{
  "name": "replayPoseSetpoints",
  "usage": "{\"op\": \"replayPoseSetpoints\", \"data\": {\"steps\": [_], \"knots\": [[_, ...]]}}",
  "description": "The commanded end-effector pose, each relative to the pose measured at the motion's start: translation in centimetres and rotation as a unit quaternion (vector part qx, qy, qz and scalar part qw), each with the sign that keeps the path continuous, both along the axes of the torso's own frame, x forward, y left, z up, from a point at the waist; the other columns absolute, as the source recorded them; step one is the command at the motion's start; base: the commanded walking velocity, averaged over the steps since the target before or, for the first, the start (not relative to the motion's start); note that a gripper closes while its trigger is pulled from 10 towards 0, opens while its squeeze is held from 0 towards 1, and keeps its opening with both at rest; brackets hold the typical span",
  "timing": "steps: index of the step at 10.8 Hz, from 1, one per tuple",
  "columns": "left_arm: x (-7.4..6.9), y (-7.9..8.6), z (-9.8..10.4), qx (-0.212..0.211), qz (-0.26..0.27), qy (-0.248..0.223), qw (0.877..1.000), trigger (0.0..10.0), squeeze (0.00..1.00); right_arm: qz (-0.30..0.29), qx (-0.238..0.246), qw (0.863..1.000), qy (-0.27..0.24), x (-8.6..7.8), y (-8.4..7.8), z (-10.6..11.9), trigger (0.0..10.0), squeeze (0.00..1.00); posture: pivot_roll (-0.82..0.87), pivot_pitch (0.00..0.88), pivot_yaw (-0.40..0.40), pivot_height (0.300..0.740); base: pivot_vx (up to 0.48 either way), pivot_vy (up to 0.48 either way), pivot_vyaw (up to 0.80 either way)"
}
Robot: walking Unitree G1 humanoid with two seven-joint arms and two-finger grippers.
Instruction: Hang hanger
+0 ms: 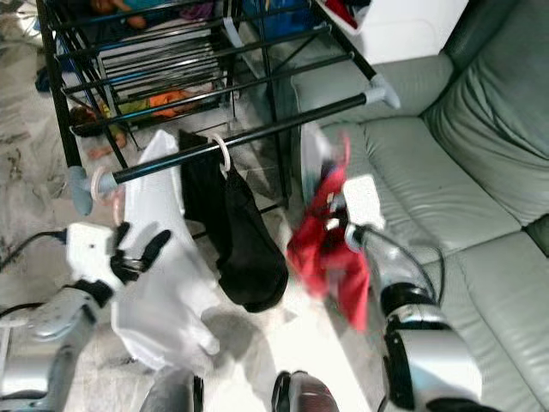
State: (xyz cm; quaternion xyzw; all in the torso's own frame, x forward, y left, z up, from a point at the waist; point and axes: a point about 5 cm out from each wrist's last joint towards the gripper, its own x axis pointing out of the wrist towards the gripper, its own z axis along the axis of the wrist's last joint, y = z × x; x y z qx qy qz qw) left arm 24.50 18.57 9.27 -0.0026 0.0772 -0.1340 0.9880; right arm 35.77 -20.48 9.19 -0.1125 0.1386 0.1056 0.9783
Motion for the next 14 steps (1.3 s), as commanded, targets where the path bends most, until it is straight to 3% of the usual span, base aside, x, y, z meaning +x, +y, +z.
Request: {"op": "replayPoseSetpoints", "data": {"steps": [1, 3, 7, 11, 14], "knots": [[-0.1, 0.2, -0.1, 0.006, 0.010, 0.000, 1.000, 10.0, 0.00, 0.018, -0.021, 0.998, -0.049, 1.4, 0.1, 2.9, 10.0, 0.00, 0.10, 0.103, -0.028, 0.740, 0.000, 0.000, 0.00], [-1.2, 0.3, -0.3, 0.003, 0.018, 0.007, 1.000, 10.0, 0.00, 0.025, -0.029, 0.998, -0.059, 2.8, -0.1, 5.6, 10.0, 0.00, 0.13, 0.130, -0.036, 0.740, 0.000, 0.000, 0.00], [-4.1, 2.2, 0.3, 0.029, 0.040, 0.028, 0.998, 10.0, 0.00, 0.017, 0.011, 1.000, -0.006, 4.0, 0.5, 6.8, 10.0, 0.00, 0.22, 0.216, -0.043, 0.740, 0.000, 0.000, 0.00], [-6.9, 3.4, 0.9, 0.044, 0.054, 0.056, 0.996, 10.0, 0.00, 0.035, 0.059, 0.995, 0.066, 3.8, 2.2, 5.4, 10.0, 0.00, 0.28, 0.285, -0.047, 0.740, 0.000, 0.000, 0.00], [-7.6, 3.5, 1.1, 0.046, 0.058, 0.066, 0.995, 10.0, 0.00, 0.040, 0.074, 0.990, 0.112, 3.0, 3.2, 3.3, 10.0, 0.00, 0.29, 0.301, -0.047, 0.740, 0.000, 0.000, 0.00]]}}
